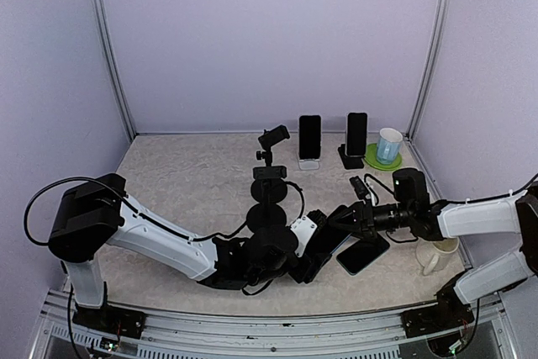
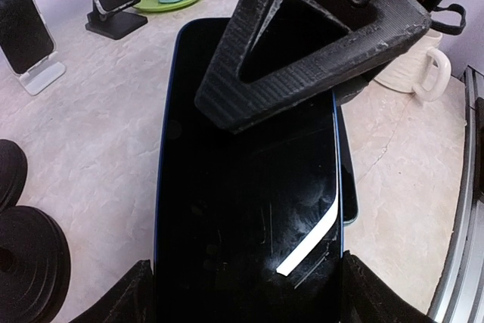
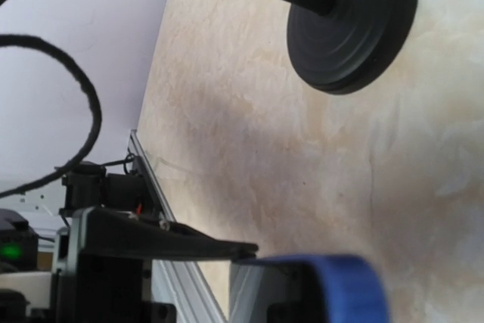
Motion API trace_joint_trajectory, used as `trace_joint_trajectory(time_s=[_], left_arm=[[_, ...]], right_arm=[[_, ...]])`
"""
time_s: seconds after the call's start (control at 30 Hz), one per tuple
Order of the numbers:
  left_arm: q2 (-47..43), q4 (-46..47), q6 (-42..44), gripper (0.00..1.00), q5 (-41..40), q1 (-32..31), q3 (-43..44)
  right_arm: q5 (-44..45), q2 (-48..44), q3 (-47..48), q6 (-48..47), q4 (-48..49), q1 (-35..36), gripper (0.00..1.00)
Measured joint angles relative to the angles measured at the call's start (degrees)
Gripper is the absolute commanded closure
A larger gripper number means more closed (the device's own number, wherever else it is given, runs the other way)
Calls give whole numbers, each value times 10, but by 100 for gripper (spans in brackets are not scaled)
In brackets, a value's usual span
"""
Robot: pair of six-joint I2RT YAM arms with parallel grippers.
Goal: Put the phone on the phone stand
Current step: Pass from the left arm to the right
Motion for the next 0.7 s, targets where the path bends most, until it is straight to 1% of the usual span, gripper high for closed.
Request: trace_joint_trajectory(time_s=[0.23,0.4,0.7], left_arm=[[0,1,0,29,0,0,0],[0,1,0,29,0,0,0],[0,1,0,29,0,0,0]], right_arm=[[5,6,-2,1,8,3,66],[11,7,-3,0,11,5,61],[23,8,-4,0,14,7,58]])
